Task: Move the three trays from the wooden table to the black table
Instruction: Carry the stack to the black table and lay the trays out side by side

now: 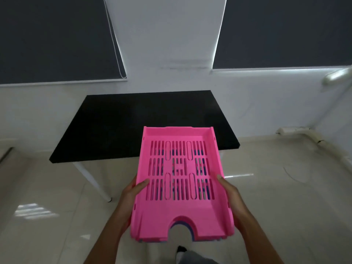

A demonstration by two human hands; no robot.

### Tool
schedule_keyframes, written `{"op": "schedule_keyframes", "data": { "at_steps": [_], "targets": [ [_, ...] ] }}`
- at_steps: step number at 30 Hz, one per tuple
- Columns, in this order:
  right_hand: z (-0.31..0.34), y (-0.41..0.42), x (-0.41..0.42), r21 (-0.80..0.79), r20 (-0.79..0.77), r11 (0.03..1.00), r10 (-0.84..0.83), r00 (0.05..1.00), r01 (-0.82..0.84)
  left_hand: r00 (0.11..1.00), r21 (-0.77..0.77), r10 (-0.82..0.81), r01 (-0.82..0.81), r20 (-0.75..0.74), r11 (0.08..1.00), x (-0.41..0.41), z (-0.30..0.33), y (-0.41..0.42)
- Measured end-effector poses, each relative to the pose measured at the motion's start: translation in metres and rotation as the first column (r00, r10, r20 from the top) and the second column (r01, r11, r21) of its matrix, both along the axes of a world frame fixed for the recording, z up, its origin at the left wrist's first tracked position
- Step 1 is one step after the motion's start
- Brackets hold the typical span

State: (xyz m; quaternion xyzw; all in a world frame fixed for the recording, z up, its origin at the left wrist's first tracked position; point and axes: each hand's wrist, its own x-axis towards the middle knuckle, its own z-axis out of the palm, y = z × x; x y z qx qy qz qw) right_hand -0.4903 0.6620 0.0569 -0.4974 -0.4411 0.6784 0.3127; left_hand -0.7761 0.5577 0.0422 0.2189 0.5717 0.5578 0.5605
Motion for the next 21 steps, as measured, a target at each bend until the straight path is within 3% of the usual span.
{"op": "schedule_keyframes", "data": {
  "at_steps": [10,21],
  "targets": [
    [-0.004,0.185,-0.137,-0.058,0.004,0.990,0.133,0.991,-0.132,0.990,0.002,0.111,-0.112,0.092,0.994,-0.124,0.002,0.144],
    [-0.024,0.323,-0.262,-0.164,-0.023,0.985,0.056,0.998,-0.059,0.991,-0.018,0.043,-0.041,0.129,0.999,-0.258,-0.028,0.307]
  ]
}}
